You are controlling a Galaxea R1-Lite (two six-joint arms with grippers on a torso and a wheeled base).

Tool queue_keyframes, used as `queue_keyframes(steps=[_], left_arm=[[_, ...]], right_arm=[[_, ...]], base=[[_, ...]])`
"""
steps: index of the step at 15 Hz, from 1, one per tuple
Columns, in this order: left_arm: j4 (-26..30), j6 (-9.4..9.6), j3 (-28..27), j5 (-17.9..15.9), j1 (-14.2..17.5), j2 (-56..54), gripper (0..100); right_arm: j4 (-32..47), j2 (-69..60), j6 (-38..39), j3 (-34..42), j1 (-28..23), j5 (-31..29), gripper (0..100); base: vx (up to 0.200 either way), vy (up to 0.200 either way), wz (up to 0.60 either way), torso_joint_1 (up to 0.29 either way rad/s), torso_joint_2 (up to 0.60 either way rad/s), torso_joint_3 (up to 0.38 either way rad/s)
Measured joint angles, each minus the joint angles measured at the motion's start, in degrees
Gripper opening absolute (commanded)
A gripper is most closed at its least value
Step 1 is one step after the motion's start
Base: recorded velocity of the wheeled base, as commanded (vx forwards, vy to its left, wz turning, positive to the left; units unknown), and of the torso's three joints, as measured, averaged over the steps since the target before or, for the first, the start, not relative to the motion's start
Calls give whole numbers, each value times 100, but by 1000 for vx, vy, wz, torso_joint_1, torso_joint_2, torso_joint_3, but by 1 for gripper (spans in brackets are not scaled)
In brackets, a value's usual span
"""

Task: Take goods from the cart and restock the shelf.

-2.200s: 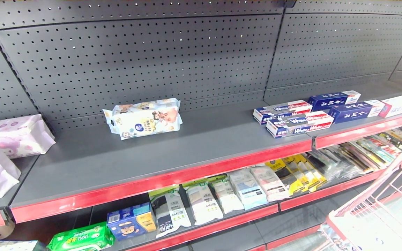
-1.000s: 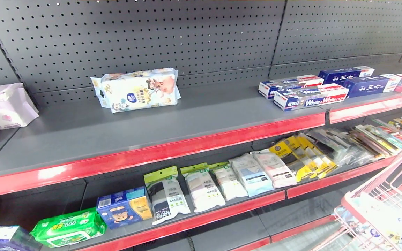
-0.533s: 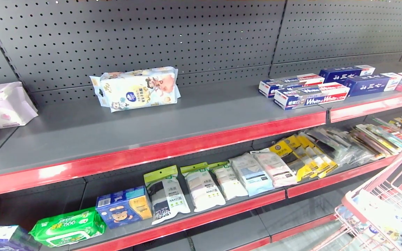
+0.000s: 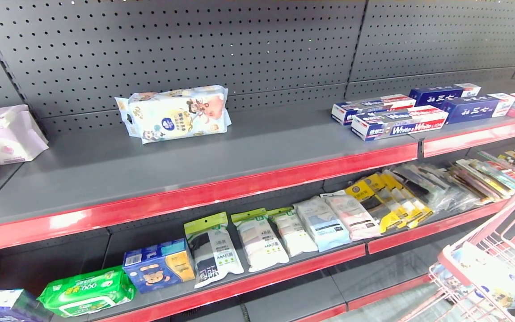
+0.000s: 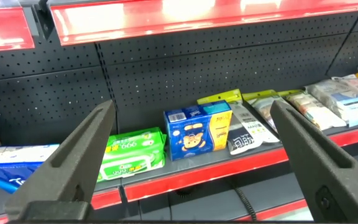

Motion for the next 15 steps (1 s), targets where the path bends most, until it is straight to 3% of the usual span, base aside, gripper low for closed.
queue_keyframes(steps=[11, 12, 15], left_arm=[[0, 0, 0, -7, -2, 0, 100], [0, 0, 0, -2, -5, 0, 100], [0, 0, 0, 0, 0, 0, 100]], right_arm=[[6, 190, 24, -88, 76, 239, 100], [6, 201, 24, -90, 76, 250, 0], [11, 230, 57, -49, 76, 336, 0]], base=[[0, 0, 0, 0, 0, 0], [0, 0, 0, 0, 0, 0], [0, 0, 0, 0, 0, 0]])
